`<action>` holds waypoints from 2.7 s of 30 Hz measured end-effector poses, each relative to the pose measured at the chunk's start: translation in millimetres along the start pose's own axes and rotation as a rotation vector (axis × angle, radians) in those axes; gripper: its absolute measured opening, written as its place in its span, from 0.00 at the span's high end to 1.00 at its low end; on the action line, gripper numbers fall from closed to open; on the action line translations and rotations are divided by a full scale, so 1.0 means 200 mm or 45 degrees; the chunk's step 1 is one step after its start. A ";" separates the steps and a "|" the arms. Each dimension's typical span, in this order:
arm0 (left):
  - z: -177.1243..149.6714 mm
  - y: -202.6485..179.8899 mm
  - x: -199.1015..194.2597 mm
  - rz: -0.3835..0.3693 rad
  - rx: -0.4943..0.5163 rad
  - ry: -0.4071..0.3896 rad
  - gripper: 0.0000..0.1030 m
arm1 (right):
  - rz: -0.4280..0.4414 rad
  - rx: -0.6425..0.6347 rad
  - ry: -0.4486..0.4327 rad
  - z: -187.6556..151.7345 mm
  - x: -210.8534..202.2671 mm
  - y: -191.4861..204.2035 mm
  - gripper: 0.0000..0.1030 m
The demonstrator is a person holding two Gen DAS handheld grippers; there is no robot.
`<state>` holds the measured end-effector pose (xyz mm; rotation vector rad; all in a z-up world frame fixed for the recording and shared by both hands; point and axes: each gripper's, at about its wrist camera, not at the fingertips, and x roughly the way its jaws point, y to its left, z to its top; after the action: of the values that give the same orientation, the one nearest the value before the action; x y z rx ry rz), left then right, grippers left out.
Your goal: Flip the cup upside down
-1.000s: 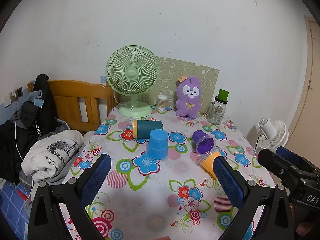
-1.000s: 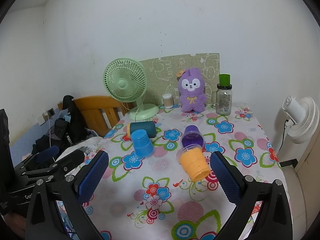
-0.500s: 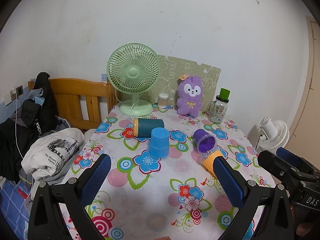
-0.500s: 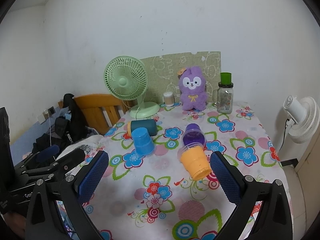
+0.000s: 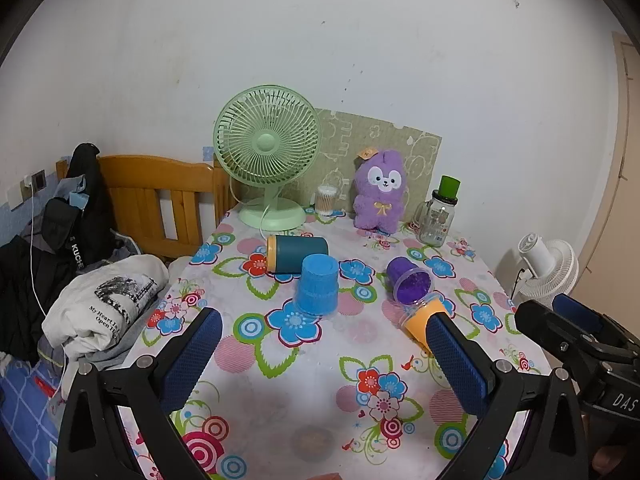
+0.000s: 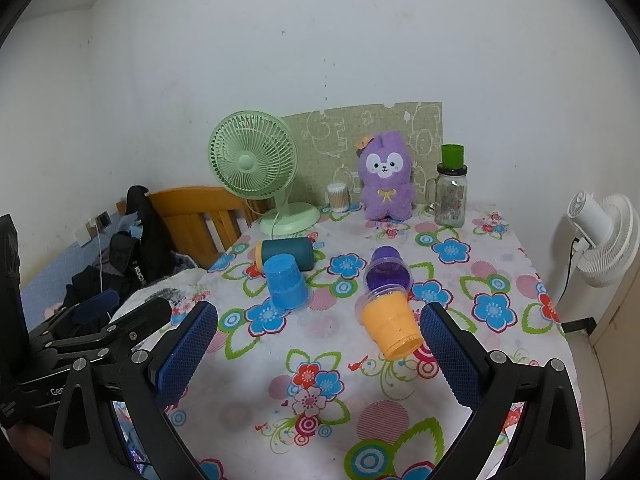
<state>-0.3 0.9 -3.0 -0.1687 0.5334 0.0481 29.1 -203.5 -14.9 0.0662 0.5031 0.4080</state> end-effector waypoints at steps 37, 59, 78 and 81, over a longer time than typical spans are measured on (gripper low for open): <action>0.07 -0.07 0.61 -0.050 0.054 0.216 0.00 | -0.101 -0.030 0.264 0.14 0.59 -0.26 0.01; 0.13 -0.12 1.26 0.024 -0.022 0.408 0.00 | 0.010 0.073 0.803 0.25 1.63 -0.59 0.01; 0.14 -0.10 1.16 0.014 -0.005 0.390 0.00 | 0.134 0.141 0.881 0.31 1.61 -0.58 0.38; 0.14 -0.10 1.07 0.002 0.001 0.378 0.00 | 0.193 0.130 0.822 0.37 1.47 -0.49 0.38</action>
<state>199.4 -14.0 -85.7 -0.1761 0.8294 0.0241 335.9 -174.7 -99.7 0.0711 1.1604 0.5523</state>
